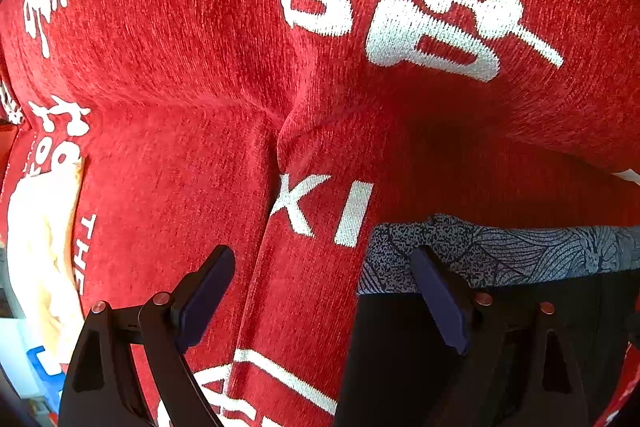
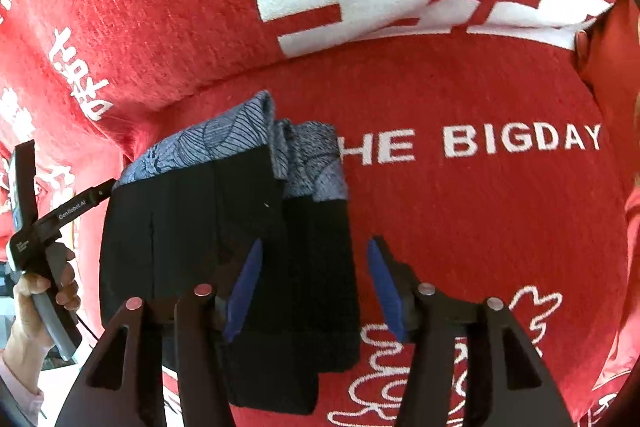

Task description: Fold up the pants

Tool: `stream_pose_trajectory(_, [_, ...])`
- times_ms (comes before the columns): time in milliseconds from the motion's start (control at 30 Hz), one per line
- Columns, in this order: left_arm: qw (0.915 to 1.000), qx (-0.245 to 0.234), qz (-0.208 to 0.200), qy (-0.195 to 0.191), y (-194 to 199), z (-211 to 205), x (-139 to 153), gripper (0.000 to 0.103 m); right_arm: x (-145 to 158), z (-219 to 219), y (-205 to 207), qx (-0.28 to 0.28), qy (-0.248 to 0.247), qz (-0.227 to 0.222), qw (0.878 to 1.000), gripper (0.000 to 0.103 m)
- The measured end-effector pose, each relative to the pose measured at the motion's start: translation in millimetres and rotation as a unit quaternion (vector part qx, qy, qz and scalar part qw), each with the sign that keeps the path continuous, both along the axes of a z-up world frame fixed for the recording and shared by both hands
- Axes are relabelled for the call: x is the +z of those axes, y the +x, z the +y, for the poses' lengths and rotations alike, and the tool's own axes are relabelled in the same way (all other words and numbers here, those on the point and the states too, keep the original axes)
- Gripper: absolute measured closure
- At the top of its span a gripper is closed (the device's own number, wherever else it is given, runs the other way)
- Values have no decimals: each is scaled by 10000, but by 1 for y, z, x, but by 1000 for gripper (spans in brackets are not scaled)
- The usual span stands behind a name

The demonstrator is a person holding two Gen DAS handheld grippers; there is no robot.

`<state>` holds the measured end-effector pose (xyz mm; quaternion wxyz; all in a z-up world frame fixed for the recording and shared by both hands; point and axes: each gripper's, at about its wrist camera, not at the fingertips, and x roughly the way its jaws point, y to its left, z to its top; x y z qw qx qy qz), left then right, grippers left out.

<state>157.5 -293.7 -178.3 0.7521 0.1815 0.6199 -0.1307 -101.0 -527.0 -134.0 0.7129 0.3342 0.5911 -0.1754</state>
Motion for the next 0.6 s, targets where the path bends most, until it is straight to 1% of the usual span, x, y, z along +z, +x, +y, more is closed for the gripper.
stream_pose_trajectory(167, [10000,13,18,-6,-1,0,2,12,1,-5,-9,-101,71,24,9999,40])
stream_pose_trajectory(267, [9997,-30,38,-252,-2,4,11,12,2,-5,-11,-142,115,28,9998,39])
stream_pose_trajectory(400, [9964,-301,211,-762,-8,11,25,12,3,-6,-18,-177,142,19,9997,36])
stream_pose_trajectory(500, [9938,-528,358,-908,-16,14,30,12,1,-9,-25,-299,243,-2,9993,34])
stream_pose_trajectory(600, [9925,-657,474,-912,-25,17,33,12,1,-11,-31,-436,331,-19,9985,34])
